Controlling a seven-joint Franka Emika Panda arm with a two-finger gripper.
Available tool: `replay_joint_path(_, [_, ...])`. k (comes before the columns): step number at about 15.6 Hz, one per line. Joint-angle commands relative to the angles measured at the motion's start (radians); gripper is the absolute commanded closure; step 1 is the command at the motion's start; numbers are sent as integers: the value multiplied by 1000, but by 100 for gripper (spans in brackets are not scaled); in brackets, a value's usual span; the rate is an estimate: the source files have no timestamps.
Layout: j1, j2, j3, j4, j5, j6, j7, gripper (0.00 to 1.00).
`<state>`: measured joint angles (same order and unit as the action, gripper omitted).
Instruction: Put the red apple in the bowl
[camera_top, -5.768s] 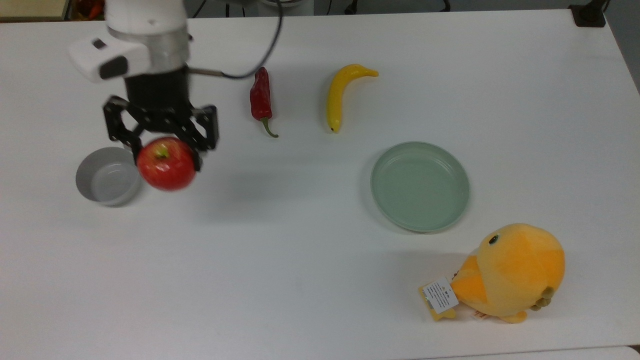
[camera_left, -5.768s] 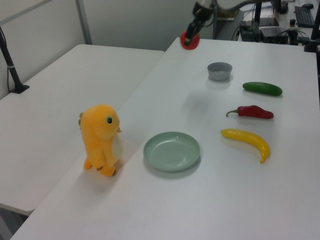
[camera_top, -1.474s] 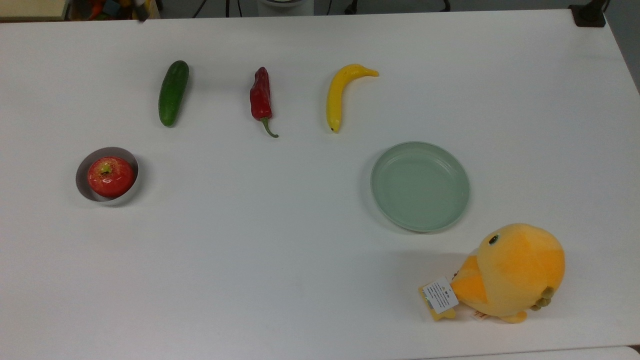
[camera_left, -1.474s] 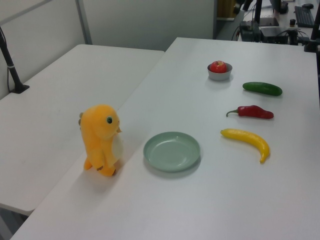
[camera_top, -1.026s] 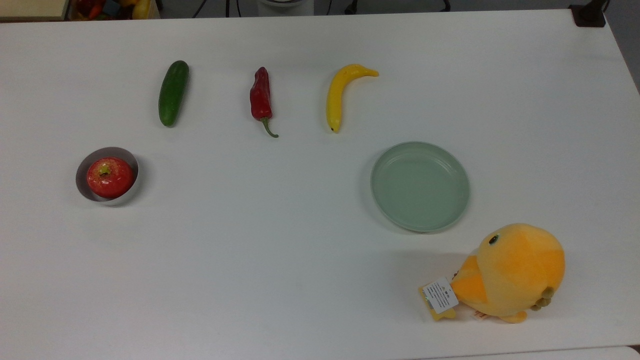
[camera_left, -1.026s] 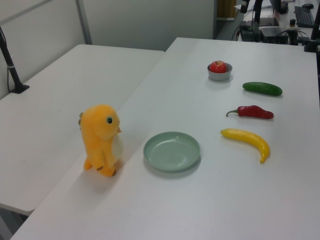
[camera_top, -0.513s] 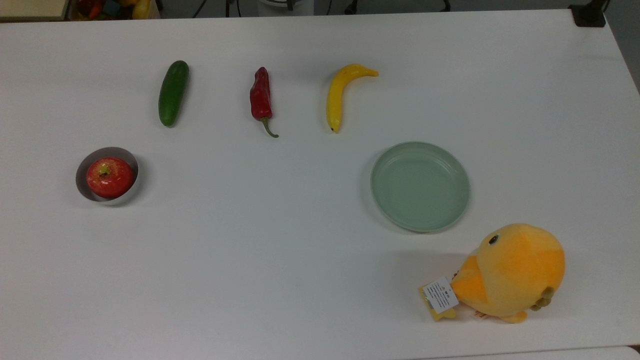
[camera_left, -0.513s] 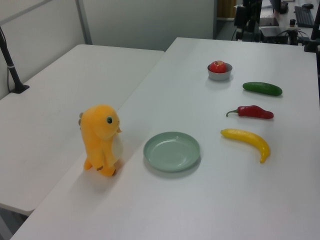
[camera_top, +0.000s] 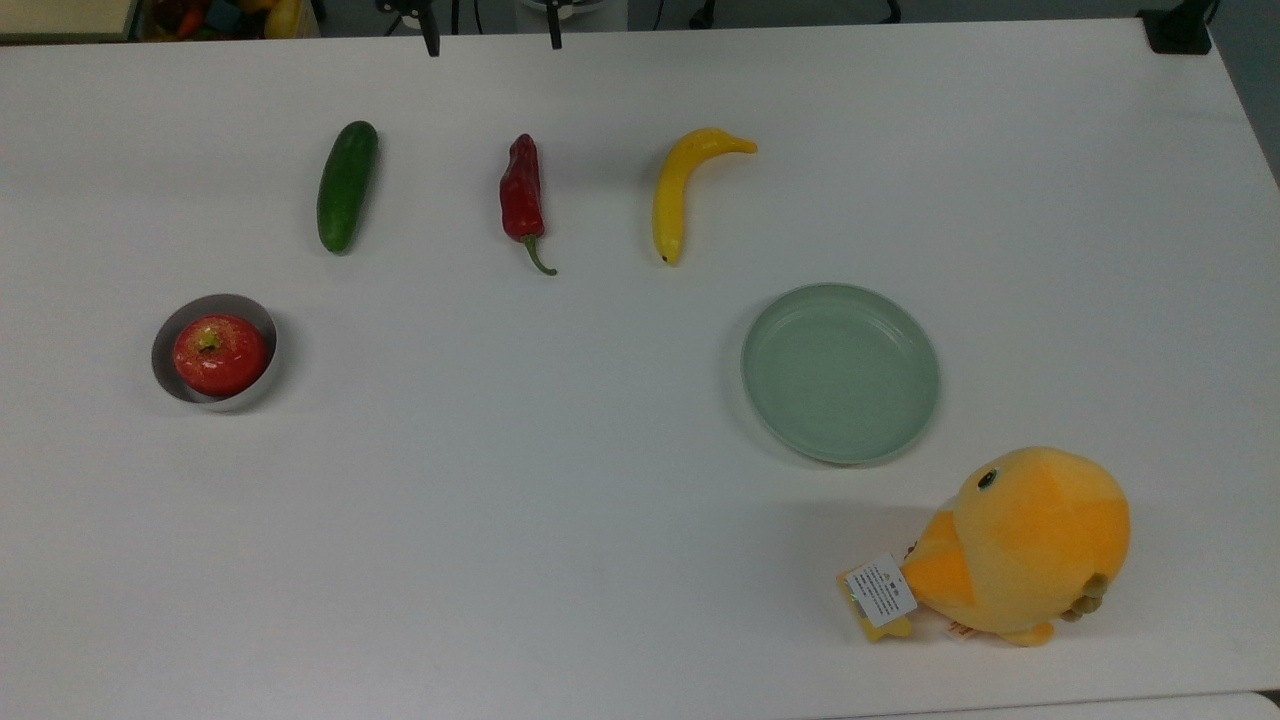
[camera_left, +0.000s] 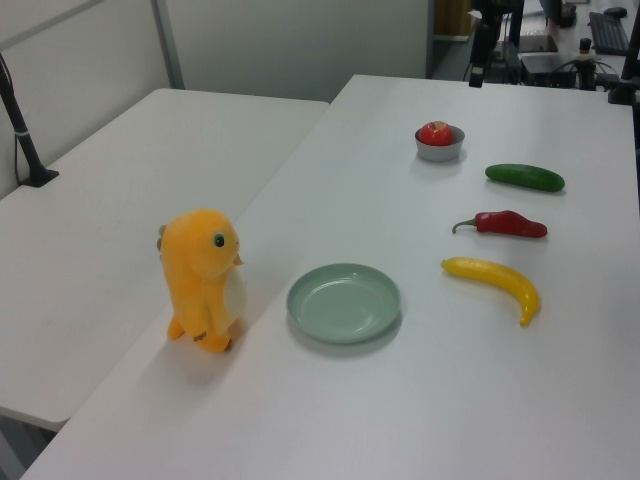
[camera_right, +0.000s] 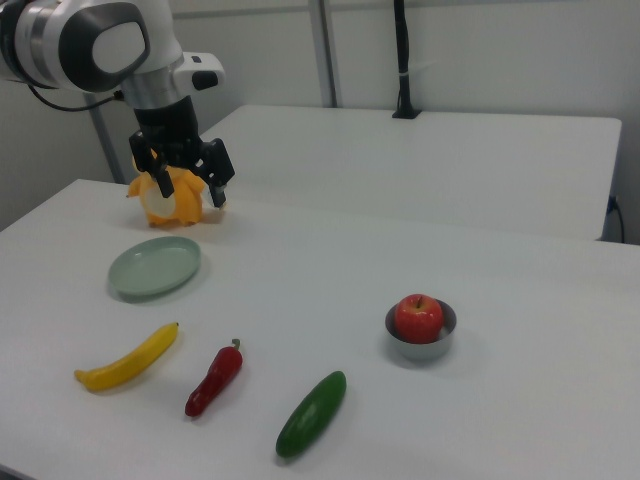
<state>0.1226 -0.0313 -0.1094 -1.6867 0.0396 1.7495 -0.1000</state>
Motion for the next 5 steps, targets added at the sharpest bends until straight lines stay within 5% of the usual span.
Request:
replay_joint_path(1, [16, -13, -12, -10, -13, 7, 0, 0])
replay_joint_path(5, [17, -13, -9, -10, -12, 7, 8, 0])
